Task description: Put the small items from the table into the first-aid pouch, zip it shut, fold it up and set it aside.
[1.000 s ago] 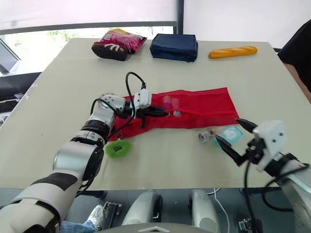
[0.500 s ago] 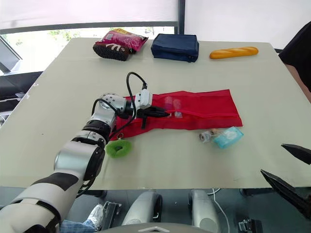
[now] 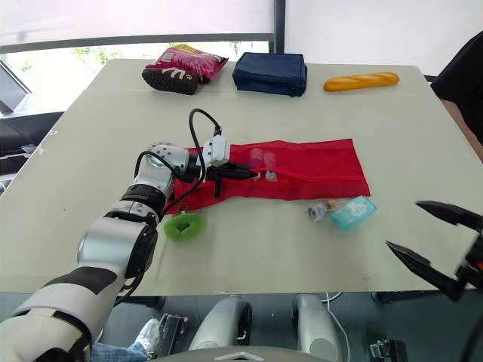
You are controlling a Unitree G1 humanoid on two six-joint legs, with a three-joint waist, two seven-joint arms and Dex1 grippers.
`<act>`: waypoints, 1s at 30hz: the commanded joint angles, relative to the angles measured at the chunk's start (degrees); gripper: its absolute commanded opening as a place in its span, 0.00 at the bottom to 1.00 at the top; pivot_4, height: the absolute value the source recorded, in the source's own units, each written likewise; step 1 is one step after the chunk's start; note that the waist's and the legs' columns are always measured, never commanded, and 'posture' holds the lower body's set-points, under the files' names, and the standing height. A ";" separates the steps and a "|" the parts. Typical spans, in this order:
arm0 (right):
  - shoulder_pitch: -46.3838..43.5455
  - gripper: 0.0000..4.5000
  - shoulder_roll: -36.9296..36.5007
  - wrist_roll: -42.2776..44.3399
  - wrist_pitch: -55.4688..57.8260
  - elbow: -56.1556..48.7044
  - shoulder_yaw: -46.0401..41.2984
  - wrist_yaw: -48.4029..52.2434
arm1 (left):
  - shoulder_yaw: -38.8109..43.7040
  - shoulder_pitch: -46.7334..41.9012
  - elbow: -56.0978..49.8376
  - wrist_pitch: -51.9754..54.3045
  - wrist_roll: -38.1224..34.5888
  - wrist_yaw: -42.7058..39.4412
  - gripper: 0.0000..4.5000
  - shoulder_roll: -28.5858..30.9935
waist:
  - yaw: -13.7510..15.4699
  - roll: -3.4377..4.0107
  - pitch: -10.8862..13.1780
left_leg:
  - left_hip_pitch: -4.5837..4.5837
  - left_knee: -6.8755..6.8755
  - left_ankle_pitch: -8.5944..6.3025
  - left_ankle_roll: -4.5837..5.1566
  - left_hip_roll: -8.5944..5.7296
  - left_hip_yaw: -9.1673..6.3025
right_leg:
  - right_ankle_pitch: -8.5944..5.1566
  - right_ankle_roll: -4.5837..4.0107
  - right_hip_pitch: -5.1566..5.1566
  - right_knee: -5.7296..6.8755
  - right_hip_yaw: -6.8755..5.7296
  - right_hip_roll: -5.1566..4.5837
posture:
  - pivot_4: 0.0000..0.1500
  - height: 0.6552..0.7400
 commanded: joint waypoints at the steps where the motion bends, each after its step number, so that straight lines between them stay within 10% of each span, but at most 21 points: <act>1: -8.08 0.99 -5.30 -5.55 -1.90 4.76 10.09 -0.14 | 0.93 -0.80 -0.59 -1.81 -0.37 0.38 0.00 0.99 | 0.14 0.01 0.01 | -0.06 0.00 0.00 0.00 0.00 0.00 | 0.01 0.00 -0.04 -0.02 0.00 0.00 | 1.00 0.65; 14: -53.17 0.99 -6.22 -30.42 -11.81 33.66 54.78 14.15 | 1.59 0.18 -1.49 -2.50 -0.90 1.60 0.00 1.72 | 0.10 0.00 0.05 | -0.14 0.01 0.01 0.00 -0.02 -0.08 | 0.15 -0.25 -0.14 0.06 -0.01 0.03 | 1.00 0.65; 30: -67.83 0.99 2.42 -46.30 -27.05 56.87 67.67 23.31 | 1.59 0.58 -2.01 -2.48 -1.27 1.31 0.00 1.92 | 0.00 0.02 0.05 | -0.08 0.05 0.01 0.00 -0.07 0.01 | 0.17 -0.26 -0.15 0.18 0.00 -0.05 | 1.00 0.65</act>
